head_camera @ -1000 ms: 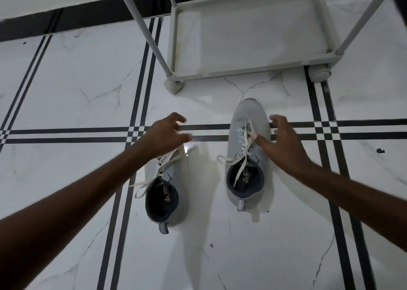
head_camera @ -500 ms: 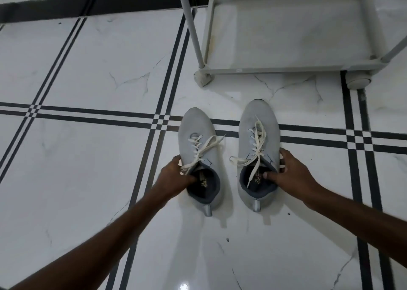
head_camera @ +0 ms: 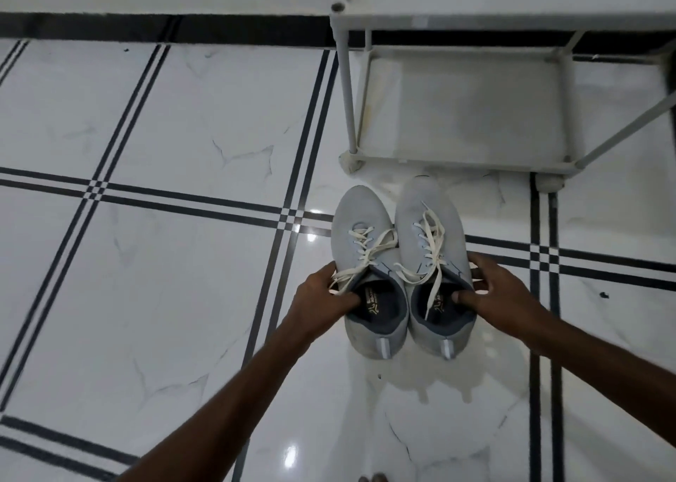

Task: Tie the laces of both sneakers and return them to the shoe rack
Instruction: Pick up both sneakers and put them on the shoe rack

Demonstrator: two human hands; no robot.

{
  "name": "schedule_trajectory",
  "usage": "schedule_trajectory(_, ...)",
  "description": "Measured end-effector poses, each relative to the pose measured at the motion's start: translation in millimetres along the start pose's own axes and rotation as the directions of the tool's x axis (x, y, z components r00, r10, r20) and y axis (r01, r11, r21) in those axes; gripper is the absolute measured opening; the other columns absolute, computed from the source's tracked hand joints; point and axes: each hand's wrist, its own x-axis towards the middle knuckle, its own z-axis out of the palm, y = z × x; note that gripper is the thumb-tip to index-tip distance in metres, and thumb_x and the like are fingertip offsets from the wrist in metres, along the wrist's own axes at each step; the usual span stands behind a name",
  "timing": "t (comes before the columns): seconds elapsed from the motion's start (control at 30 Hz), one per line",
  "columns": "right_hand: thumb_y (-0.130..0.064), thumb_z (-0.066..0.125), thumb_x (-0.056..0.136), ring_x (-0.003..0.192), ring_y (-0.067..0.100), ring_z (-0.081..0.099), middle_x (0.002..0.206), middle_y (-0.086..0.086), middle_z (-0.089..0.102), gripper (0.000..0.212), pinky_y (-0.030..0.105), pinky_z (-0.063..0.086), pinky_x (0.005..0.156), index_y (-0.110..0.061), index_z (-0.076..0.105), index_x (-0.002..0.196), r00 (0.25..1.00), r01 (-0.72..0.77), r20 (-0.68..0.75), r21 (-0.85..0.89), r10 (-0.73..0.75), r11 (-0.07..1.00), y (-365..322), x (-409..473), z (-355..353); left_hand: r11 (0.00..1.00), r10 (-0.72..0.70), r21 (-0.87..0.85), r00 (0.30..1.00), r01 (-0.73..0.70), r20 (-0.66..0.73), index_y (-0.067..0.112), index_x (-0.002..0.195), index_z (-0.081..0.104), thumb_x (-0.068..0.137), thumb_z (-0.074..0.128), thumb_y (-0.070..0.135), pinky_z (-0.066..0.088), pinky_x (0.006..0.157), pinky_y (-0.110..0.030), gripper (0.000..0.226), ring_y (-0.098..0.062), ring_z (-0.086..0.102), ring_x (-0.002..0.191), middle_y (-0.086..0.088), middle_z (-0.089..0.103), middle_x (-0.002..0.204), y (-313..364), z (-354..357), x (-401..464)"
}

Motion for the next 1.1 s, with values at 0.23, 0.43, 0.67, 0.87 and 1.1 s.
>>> schedule_trajectory(0.23, -0.01, 0.072, 0.081, 0.105, 0.01, 0.064, 0.115, -0.007, 0.067, 0.062, 0.032, 0.052, 0.085, -0.033, 0.051, 0.135, 0.995, 0.073, -0.071, 0.045, -0.07, 0.996, -147, -118, -90, 0.995, 0.077, -0.053, 0.996, -0.08, -0.047, 0.036, 0.1, 0.067, 0.076, 0.069, 0.02, 0.048, 0.06, -0.012, 0.029, -0.004, 0.065, 0.075, 0.012, 0.072, 0.083, 150, -90, -114)
schedule_trajectory(0.43, -0.01, 0.073, 0.081, 0.102, 0.013, 0.067, 0.113, -0.005, 0.069, 0.058, 0.04, 0.054, 0.092, -0.033, 0.055, 0.131, 0.985, 0.114, -0.145, 0.124, -0.095, 0.986, -263, -200, -173, 0.974, 0.212, -0.07, 0.975, -0.217, -0.072, 0.036, 0.111, 0.065, 0.074, 0.064, 0.029, 0.055, 0.086, -0.042, 0.038, -0.018, 0.068, 0.095, 0.009, 0.074, 0.094, 294, -161, -189)
schedule_trajectory(0.67, -0.019, 0.075, 0.078, 0.103, 0.022, 0.069, 0.114, 0.0, 0.07, 0.05, 0.048, 0.055, 0.093, -0.05, 0.058, 0.113, 0.962, 0.191, -0.238, 0.252, -0.13, 0.949, -361, -241, -277, 0.938, 0.329, -0.079, 0.938, -0.338, -0.112, 0.035, 0.106, 0.069, 0.079, 0.067, 0.024, 0.057, 0.088, -0.04, 0.029, -0.015, 0.07, 0.096, 0.009, 0.075, 0.093, 451, -209, -224)
schedule_trajectory(0.87, -0.012, 0.072, 0.084, 0.103, 0.026, 0.068, 0.114, 0.005, 0.069, 0.051, 0.048, 0.057, 0.089, -0.032, 0.055, 0.127, 0.956, 0.21, -0.264, 0.313, -0.127, 0.926, -402, -207, -354, 0.917, 0.384, -0.067, 0.917, -0.392, -0.11, 0.026, 0.097, 0.069, 0.076, 0.065, 0.024, 0.054, 0.077, -0.034, 0.022, -0.019, 0.067, 0.086, 0.002, 0.072, 0.087, 548, -211, -187)
schedule_trajectory(1.1, -0.012, 0.074, 0.08, 0.108, 0.025, 0.065, 0.117, 0.004, 0.068, 0.064, 0.049, 0.055, 0.094, -0.029, 0.051, 0.136, 0.959, 0.174, -0.272, 0.324, -0.085, 0.93, -392, -80, -417, 0.939, 0.335, -0.044, 0.938, -0.34, -0.092, 0.017, 0.095, 0.065, 0.079, 0.064, 0.017, 0.047, 0.071, -0.027, 0.016, -0.012, 0.058, 0.076, -0.01, 0.069, 0.092, 599, -168, -61)
